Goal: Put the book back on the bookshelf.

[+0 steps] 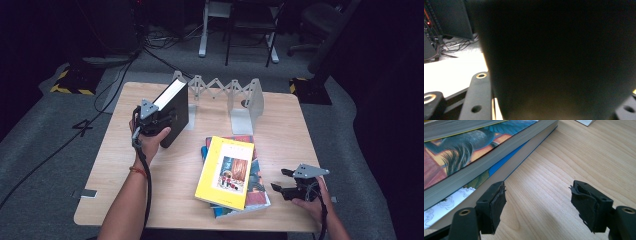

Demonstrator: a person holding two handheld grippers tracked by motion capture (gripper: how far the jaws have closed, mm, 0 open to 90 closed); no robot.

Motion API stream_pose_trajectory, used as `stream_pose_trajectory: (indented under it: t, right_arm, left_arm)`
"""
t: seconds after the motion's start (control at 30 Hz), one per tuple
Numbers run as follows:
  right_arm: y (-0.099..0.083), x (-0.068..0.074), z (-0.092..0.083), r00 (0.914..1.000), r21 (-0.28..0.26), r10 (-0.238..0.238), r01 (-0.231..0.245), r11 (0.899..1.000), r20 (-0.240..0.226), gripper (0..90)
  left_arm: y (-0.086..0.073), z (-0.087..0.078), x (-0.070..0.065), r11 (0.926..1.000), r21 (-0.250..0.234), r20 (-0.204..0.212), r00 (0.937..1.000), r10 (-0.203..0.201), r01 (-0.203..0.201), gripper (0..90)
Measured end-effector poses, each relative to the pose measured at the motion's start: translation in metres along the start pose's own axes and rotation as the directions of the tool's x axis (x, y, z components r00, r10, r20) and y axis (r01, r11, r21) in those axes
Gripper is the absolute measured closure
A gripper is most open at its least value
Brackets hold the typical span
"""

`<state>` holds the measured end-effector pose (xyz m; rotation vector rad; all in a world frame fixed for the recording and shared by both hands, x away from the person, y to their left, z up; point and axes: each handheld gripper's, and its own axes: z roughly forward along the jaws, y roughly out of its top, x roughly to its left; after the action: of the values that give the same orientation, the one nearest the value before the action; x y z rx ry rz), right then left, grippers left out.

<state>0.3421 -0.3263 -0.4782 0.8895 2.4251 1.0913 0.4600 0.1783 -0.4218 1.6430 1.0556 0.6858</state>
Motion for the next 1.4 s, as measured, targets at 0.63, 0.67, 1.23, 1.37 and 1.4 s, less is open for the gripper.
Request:
stream_pose_trajectory:
  t: [0.63,0.67,1.23,1.37,1.4]
  right_arm:
    - [-0.001,0.002,0.001,0.9999,0.018,-0.01,0.01,1.0,-0.008,28.8]
    - [-0.001,0.002,0.002,0.9999,0.019,-0.013,0.013,1.0,-0.007,28.8]
    - [0.001,0.004,0.004,0.9994,0.026,-0.033,0.033,0.999,-0.01,29.0]
    - [0.0,0.004,0.004,0.9994,0.028,-0.034,0.034,0.999,-0.007,29.0]
    - [0.0,0.004,0.004,0.9995,0.028,-0.032,0.032,0.999,-0.007,29.1]
  left_arm:
    - [-0.036,0.0,-0.001,0.991,0.118,0.033,0.9977,0.059,-0.063,36.0]
    - [-0.039,0.0,-0.001,0.9903,0.125,0.027,0.998,0.057,-0.06,36.8]
    - [-0.048,0.02,-0.025,0.9916,0.125,-0.14,0.9901,-0.015,0.033,52.3]
    - [-0.043,0.029,-0.029,0.99,0.131,-0.164,0.986,-0.03,0.052,52.4]
    - [-0.042,0.031,-0.03,0.99,0.132,-0.171,0.9848,-0.027,0.051,52.4]
